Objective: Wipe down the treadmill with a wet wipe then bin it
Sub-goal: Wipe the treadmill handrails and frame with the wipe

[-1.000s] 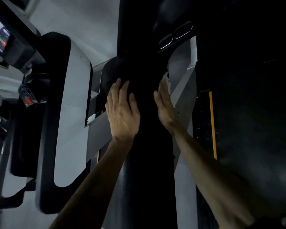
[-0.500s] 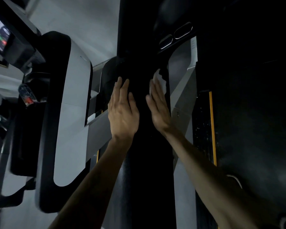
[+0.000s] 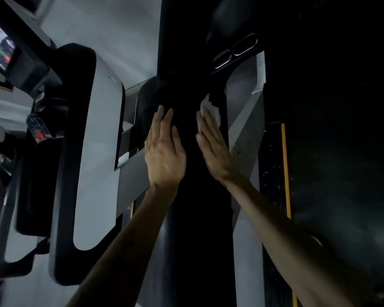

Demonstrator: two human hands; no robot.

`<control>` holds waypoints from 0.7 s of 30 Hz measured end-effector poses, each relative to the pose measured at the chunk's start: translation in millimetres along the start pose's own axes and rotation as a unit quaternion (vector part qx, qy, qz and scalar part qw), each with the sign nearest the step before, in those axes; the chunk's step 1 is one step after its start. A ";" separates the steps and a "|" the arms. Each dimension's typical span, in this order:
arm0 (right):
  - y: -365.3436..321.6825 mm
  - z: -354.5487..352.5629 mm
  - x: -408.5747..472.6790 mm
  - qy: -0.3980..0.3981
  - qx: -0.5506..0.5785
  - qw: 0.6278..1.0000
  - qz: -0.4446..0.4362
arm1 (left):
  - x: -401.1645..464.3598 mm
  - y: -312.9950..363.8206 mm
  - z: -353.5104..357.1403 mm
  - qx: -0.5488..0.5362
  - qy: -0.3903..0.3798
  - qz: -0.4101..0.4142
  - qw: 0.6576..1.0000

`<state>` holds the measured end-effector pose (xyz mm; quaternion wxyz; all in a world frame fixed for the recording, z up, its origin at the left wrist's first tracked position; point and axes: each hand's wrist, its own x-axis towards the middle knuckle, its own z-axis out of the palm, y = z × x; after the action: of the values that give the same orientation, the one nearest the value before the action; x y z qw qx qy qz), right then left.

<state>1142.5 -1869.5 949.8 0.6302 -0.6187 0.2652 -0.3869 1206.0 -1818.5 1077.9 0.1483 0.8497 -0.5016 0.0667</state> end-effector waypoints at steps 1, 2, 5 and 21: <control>5.4 -0.2 -5.5 0.007 0.007 1.000 0.012 | 0.1 0.3 -0.5 -0.003 0.000 -0.002 1.000; 7.6 -0.6 -6.1 0.011 0.017 0.999 0.038 | 0.4 0.4 -0.4 -0.004 0.002 -0.002 1.000; -9.0 -0.9 17.8 0.021 0.042 0.991 0.129 | 0.9 1.2 -0.7 -0.007 0.004 -0.004 1.000; -46.2 6.1 59.0 0.017 -0.011 0.999 0.045 | 1.3 -0.4 -1.2 -0.017 0.011 -0.005 1.000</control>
<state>1173.1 -1911.2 1004.4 0.6358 -0.6064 0.3073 -0.3656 1207.0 -1819.1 1079.3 0.1687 0.8486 -0.4970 0.0668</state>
